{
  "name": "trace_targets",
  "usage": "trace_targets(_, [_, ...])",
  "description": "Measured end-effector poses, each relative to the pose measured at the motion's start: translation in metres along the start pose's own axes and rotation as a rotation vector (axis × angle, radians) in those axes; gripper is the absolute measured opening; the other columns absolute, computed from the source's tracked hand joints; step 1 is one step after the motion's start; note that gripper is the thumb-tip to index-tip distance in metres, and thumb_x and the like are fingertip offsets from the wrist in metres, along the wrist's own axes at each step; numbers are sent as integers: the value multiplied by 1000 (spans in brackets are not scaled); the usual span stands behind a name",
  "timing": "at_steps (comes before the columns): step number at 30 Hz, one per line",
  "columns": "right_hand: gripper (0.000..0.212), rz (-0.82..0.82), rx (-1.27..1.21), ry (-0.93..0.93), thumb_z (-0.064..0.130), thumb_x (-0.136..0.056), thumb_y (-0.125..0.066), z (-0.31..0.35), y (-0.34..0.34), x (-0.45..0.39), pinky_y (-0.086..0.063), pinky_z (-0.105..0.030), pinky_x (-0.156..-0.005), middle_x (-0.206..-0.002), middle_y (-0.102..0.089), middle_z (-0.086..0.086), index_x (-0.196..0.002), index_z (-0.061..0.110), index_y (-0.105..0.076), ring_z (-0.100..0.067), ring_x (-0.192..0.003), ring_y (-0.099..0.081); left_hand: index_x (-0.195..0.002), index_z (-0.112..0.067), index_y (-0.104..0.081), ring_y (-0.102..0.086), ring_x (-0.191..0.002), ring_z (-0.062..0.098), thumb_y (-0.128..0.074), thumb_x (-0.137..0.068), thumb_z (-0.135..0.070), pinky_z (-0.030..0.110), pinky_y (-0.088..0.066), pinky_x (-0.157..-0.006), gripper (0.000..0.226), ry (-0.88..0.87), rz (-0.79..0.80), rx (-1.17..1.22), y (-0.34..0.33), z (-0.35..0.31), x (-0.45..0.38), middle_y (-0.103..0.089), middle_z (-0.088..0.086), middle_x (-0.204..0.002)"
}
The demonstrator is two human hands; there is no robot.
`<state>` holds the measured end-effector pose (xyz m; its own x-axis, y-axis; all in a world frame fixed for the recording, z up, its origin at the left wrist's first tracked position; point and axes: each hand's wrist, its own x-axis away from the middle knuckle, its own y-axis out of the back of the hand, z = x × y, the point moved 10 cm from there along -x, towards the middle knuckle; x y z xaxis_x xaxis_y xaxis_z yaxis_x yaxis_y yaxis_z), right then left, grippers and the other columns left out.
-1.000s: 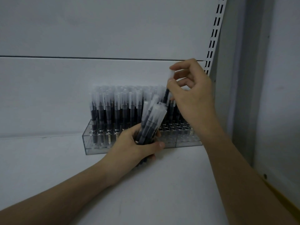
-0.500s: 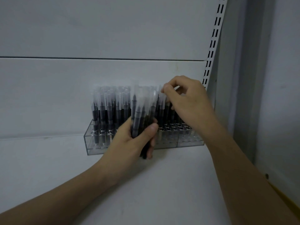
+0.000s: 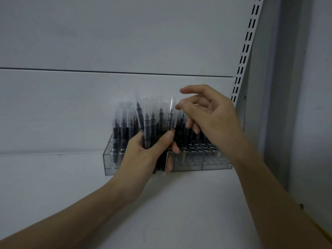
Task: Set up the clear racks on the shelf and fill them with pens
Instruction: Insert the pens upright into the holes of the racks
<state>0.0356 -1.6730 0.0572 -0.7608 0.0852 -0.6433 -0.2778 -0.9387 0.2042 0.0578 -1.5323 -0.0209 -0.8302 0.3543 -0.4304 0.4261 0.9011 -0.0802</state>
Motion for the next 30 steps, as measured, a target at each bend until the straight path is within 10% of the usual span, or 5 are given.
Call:
trace_targets(9, [32, 59, -126, -62, 8, -88, -71, -7, -10, 0, -48, -24, -49, -87, -69, -4, -119, 16, -64, -19, -61, -62, -102, -7, -68, -49, -42, 22, -54, -92, -30, 26, -41, -43, 29, 102, 95, 155, -11, 10, 2, -71, 16, -83])
trace_targets(20, [26, -27, -206, -66, 6, -95, -63, -5, 2, -2, -57, -32, -65, -96, -72, -14, -117, 18, -65, -20, -73, -68, -110, 0, -58, -48, -46, 25, -56, -93, -22, 31, -43, -49, 29, 76, 75, 111, -9, 9, 1, -71, 15, -84])
trace_targets(30, [23, -415, -128, 17, 8, -94, -64, 5, 57, 2, -56, -30, -55, -93, -66, -8, -112, 22, -60, -12, -70, -65, -111, -8, -61, -52, -48, 24, -56, -93, -16, 32, -45, -49, 20, 64, 8, 58, -1, 12, 0, -72, 9, -88])
